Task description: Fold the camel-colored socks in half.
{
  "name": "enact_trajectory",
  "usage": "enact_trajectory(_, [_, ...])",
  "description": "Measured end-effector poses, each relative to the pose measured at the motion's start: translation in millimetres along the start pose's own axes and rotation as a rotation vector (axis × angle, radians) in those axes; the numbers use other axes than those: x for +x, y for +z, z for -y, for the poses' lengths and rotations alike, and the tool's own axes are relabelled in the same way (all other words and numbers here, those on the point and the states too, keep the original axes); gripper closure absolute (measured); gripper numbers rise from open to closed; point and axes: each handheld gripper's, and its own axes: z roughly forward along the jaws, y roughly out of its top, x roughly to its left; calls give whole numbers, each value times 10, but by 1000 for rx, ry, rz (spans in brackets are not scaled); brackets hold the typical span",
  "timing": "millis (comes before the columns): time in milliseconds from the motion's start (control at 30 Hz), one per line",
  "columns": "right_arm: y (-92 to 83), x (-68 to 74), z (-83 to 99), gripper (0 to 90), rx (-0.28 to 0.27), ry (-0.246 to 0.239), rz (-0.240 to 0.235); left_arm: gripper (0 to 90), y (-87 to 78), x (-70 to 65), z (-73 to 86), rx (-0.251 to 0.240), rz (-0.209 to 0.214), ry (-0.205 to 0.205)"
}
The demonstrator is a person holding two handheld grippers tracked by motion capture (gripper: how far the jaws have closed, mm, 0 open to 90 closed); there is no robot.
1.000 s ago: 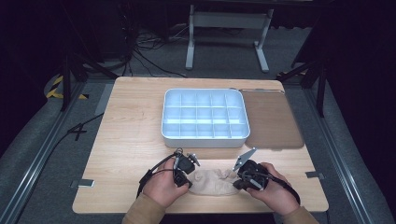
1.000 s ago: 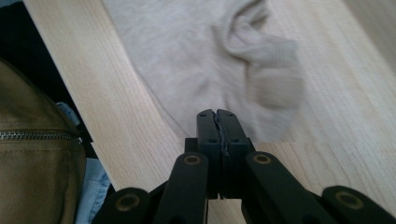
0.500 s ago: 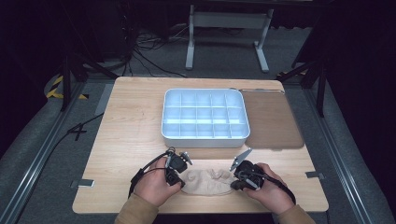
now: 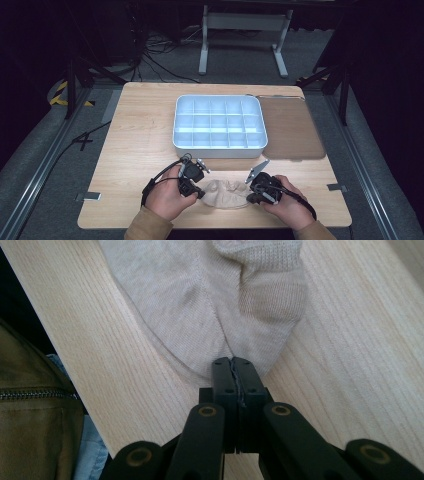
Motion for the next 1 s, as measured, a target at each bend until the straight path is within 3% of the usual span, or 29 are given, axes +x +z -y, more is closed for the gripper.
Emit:
enact_trajectory(133, [-1,2,27,900,-18,2,4,864,-15,-63,-79,-41,16,35])
enact_trajectory(300, [-2,2,44,900,-31,11,1,864,15,-139,-206,-58,43,74])
enact_trajectory(700, [-2,9,63,900,-43,19,-2,864,247,-291,-483,-42,62,134])
enact_trajectory(1000, [-2,-9,80,900,-53,25,-15,864,373,-337,-541,-39,104,154])
